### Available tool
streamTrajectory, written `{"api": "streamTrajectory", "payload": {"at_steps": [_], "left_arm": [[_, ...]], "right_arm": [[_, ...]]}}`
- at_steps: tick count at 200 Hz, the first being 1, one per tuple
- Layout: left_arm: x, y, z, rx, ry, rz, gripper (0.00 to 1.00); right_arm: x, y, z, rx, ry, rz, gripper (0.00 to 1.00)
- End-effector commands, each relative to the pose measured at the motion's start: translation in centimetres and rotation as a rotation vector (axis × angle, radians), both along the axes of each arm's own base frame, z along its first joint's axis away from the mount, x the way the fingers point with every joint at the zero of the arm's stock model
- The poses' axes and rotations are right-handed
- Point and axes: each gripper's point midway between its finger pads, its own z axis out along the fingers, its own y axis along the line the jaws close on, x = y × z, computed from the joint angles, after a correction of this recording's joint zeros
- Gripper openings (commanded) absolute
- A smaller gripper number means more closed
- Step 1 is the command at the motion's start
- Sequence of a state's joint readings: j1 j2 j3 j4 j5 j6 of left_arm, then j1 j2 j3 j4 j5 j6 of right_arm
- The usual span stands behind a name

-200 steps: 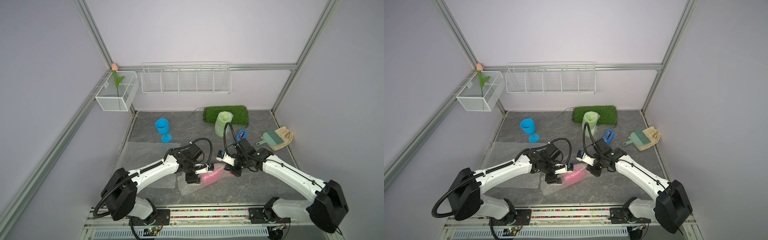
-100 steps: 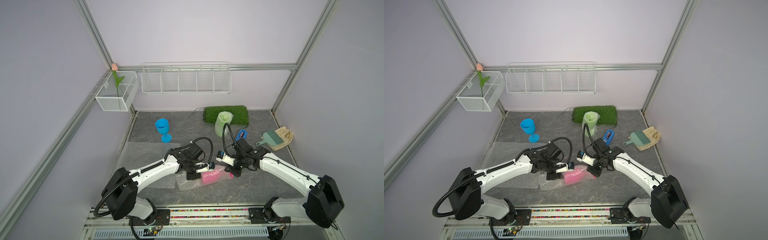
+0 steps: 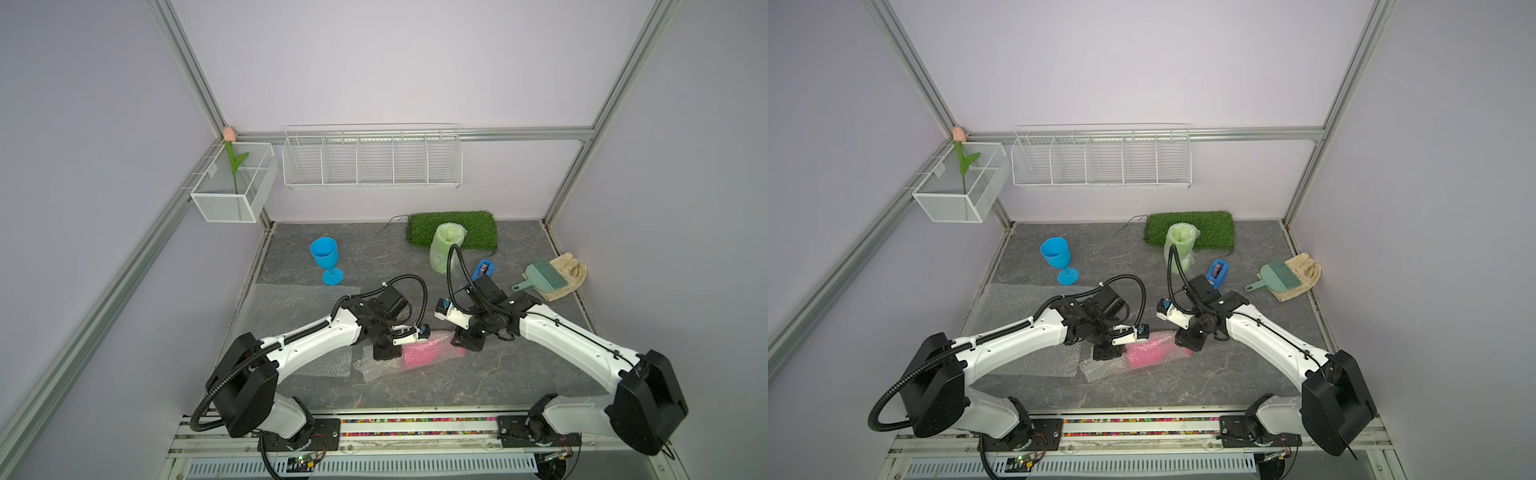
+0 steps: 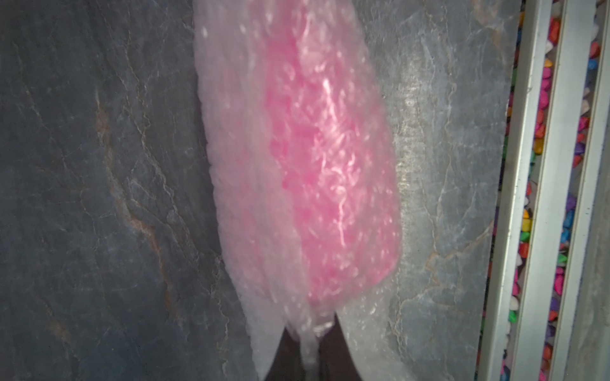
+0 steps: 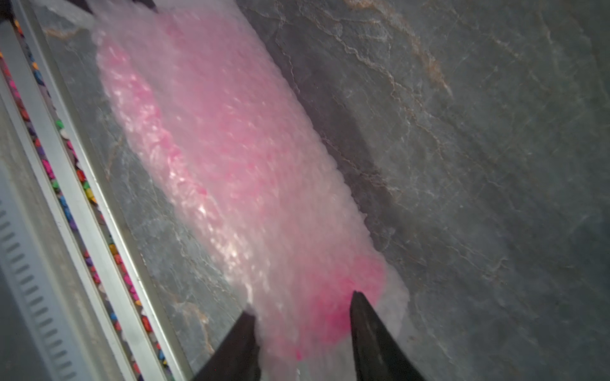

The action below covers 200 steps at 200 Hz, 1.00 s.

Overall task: Wrap wine glasses in bubble wrap
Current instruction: Adjust the bubble wrap at the center of the board, then pull the tape from the tape cutter.

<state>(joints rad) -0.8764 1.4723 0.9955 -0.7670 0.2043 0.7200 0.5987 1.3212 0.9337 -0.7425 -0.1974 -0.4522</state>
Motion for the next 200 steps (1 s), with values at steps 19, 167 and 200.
{"api": "streamTrajectory", "payload": {"at_steps": [19,167,200], "left_arm": [[0.0,1.1,0.3,0.051,-0.026,-0.011,0.07],[0.5,2.2,0.9,0.066,-0.099,-0.017,0.03],[-0.1,2.7,1.0,0.061,-0.106,-0.040,0.01]], "right_arm": [[1.5,-1.7,4.1,0.015,-0.102,-0.105,0.58],[19.5,-12.0,5.0,0.791,0.352,-1.146,0.55],[21.3,-11.9,2.4,0.830,0.434,-1.205,0.56]]}}
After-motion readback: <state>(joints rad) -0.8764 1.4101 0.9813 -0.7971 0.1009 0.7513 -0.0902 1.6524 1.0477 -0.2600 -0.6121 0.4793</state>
